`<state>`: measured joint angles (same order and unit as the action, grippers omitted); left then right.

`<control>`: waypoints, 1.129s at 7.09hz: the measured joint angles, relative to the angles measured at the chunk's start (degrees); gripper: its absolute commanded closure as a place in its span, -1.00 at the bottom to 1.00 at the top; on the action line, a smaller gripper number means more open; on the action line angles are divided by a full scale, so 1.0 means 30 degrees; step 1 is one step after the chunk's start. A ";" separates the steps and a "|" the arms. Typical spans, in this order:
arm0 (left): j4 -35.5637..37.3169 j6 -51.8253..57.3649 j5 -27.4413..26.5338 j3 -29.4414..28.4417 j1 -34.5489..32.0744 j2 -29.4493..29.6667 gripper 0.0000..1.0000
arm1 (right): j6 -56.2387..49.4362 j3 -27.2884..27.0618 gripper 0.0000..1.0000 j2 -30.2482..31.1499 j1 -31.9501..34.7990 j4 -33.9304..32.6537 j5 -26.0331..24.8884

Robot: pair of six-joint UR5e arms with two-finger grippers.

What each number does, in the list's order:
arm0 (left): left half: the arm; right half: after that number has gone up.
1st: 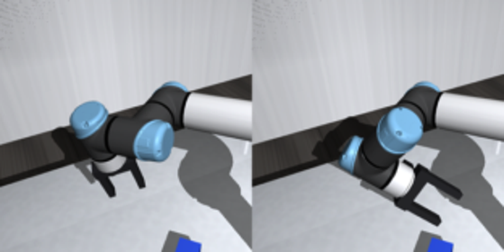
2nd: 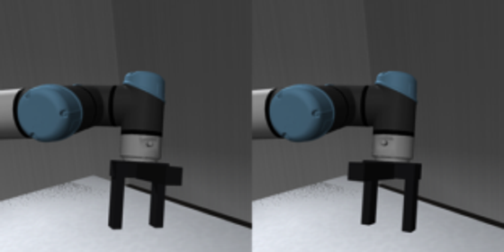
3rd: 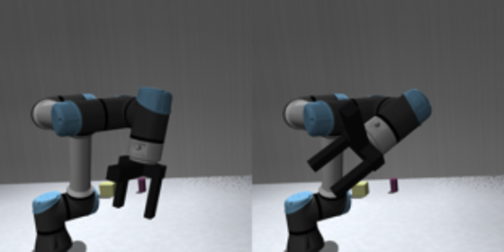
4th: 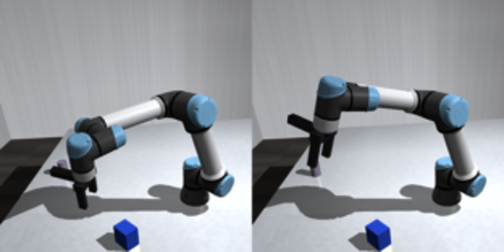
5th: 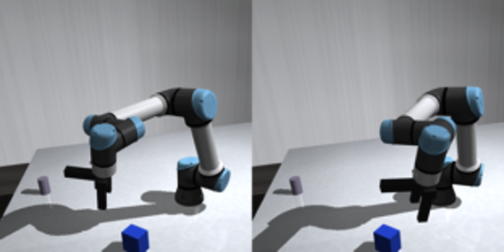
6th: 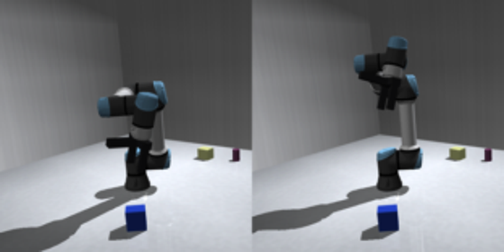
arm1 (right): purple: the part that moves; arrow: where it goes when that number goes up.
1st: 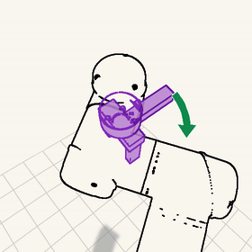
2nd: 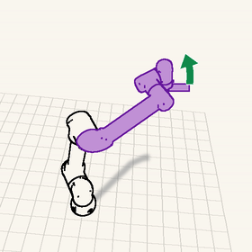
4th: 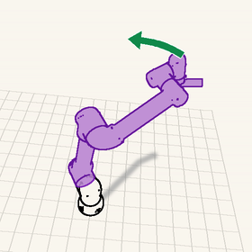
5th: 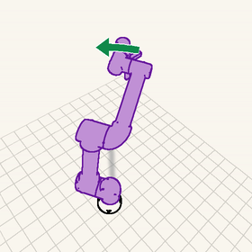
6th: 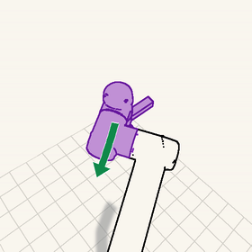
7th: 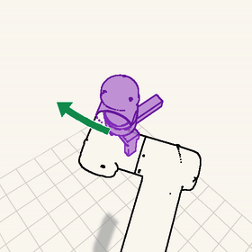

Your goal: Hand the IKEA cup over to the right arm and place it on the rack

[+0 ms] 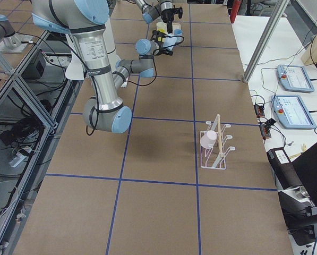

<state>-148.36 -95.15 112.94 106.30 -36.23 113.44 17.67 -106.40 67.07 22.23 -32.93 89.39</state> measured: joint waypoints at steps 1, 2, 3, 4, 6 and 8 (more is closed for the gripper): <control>-0.0052 -0.0019 0.0000 0.0086 0.0026 -0.0040 1.00 | 0.0000 0.0002 -0.99 -0.0003 0.0001 -0.0003 -0.0053; -0.0075 -0.0041 -0.0013 0.0126 0.0136 -0.0054 1.00 | 0.0000 -0.0002 -0.99 -0.0003 0.0001 -0.0001 -0.0076; -0.0078 -0.0036 -0.0047 0.0093 0.0372 -0.0078 1.00 | -0.0001 -0.0028 -0.99 -0.0003 0.0001 0.0011 -0.0086; -0.0068 -0.0022 -0.0071 0.0025 0.0570 -0.0093 1.00 | 0.0000 -0.0061 -0.99 -0.0004 0.0001 0.0017 -0.0089; -0.0061 0.0015 -0.0086 -0.0053 0.0703 -0.0124 1.00 | 0.0020 -0.0114 -0.92 -0.0003 0.0001 0.0019 -0.0077; -0.0060 0.0042 -0.0081 -0.0062 0.0721 -0.0135 1.00 | 0.0028 -0.0146 -0.14 -0.0004 0.0032 0.0020 -0.0087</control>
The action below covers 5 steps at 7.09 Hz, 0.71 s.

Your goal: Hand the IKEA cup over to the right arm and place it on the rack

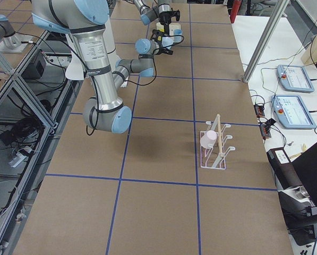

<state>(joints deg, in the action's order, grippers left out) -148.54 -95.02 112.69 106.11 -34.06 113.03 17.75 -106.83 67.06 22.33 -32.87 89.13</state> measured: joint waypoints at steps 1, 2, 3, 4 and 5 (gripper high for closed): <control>0.0002 0.0003 0.0011 0.0028 -0.0004 0.0000 1.00 | 0.0002 -0.0008 0.41 0.0000 0.0004 0.0000 0.0008; 0.0002 0.0003 0.0015 0.0064 -0.0011 -0.0001 1.00 | 0.0001 -0.0022 0.60 0.0000 0.0006 0.0009 0.0022; 0.0002 -0.0002 0.0026 0.0104 -0.0022 -0.0008 -0.13 | 0.0000 -0.0080 0.63 0.0014 0.0017 0.0010 0.0019; 0.0000 0.0015 0.0050 0.0150 -0.0022 -0.0008 -0.99 | 0.0001 -0.0175 0.65 0.0035 0.0032 0.0006 0.0007; -0.0008 0.0070 0.0089 0.0223 -0.0011 0.0017 -1.00 | 0.0003 -0.0242 0.69 0.0041 0.0055 0.0008 -0.0014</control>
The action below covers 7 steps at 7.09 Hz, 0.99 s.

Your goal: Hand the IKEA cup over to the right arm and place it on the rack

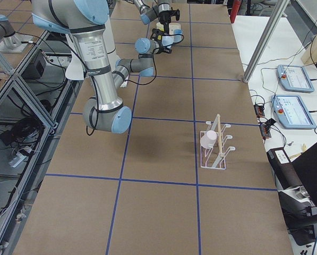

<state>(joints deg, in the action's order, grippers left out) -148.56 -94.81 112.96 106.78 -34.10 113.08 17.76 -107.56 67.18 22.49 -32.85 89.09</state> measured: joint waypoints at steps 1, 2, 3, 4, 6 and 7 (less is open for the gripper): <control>0.0016 0.0047 0.0040 0.0136 -0.0074 0.0004 -1.00 | -0.0001 -0.0022 0.81 0.0047 0.0009 -0.0007 0.0013; 0.0061 0.0237 0.0246 0.0310 -0.0346 -0.0072 -1.00 | -0.0002 -0.0029 0.92 0.0106 0.0097 -0.0008 0.0012; 0.0144 0.0882 0.0623 0.0404 -0.0862 -0.0435 -1.00 | -0.0002 -0.0030 1.00 0.0172 0.0312 -0.0064 0.0011; 0.0223 0.2345 0.1029 0.0439 -0.1575 -0.1271 -1.00 | -0.0002 -0.0010 1.00 0.0265 0.0743 -0.0456 0.0024; 0.0266 0.5973 0.1273 0.0477 -0.2884 -0.3213 -1.00 | -0.0070 -0.0018 1.00 0.0394 0.2369 -0.3076 0.0182; 0.0270 0.6946 0.1317 0.0489 -0.3216 -0.3695 -1.00 | -0.0238 -0.0033 1.00 0.0424 0.3460 -0.4859 0.0258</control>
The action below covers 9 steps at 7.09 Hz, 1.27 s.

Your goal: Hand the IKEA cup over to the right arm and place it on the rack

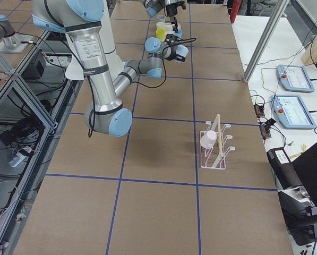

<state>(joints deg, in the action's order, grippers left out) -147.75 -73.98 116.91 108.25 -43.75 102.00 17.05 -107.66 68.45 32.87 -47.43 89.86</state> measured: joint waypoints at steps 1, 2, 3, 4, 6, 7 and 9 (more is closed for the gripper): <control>0.0002 0.0348 0.0015 0.0006 -0.0097 -0.0176 -1.00 | -0.0696 -0.0023 1.00 0.0012 0.1139 -0.1905 0.0100; 0.0002 0.0457 0.0021 0.0011 -0.0101 -0.0211 -1.00 | -0.2151 -0.0143 1.00 0.0041 0.2274 -0.4085 0.0199; 0.0003 0.0473 0.0023 0.0011 -0.0059 -0.0197 -1.00 | -0.3988 -0.0503 1.00 0.0165 0.3350 -0.6534 0.0233; 0.0003 0.0467 0.0018 0.0011 -0.0002 -0.0184 -1.00 | -0.6146 -0.0984 1.00 0.0327 0.4365 -0.9014 0.0240; 0.0002 0.0480 -0.0009 -0.0027 0.0039 -0.0166 -1.00 | -1.1690 -0.1502 1.00 0.0670 0.6563 -1.2889 0.0148; 0.0003 0.0479 -0.0041 -0.0040 0.0048 -0.0153 -1.00 | -1.5138 -0.1471 1.00 0.1023 0.7807 -1.3895 0.0036; 0.0002 0.0454 -0.0136 -0.0045 0.0064 -0.0142 -1.00 | -2.1691 -0.0713 1.00 0.1602 0.9991 -1.4483 -0.0700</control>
<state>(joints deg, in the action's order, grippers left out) -147.74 -72.61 116.50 108.11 -43.55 101.57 -48.03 -109.80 73.26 62.85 -90.87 87.76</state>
